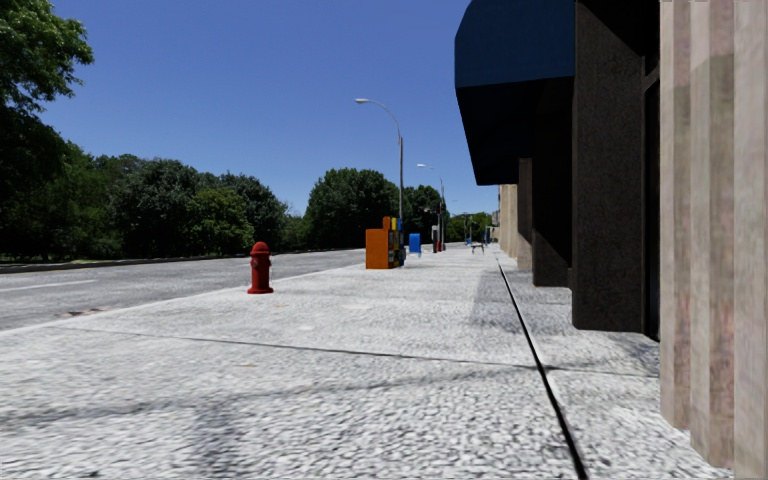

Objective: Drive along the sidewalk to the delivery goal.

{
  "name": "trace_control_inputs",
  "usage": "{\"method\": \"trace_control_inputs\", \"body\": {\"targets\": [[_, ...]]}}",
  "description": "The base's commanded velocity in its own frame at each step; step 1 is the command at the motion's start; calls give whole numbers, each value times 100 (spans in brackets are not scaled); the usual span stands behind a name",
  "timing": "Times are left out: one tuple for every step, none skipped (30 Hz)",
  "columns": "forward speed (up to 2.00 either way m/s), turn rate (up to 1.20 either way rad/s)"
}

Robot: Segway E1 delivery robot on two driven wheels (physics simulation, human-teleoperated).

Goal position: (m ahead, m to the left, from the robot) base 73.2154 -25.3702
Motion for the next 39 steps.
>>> {"method": "trace_control_inputs", "body": {"targets": [[194,0],[194,0],[194,0],[194,0],[194,0],[194,0],[194,0],[194,0],[194,0],[194,0],[194,0],[194,0],[194,0],[194,0],[194,0],[194,0],[194,-1],[194,-11],[194,-14],[194,-18],[194,-18],[194,-20],[194,-22],[194,-25],[194,-25],[194,-28],[194,-29],[194,-31],[194,-32],[194,-32],[194,-33],[194,-34],[194,-34],[194,-34],[194,-34],[194,-35],[194,-35],[194,-35],[194,-35]]}}
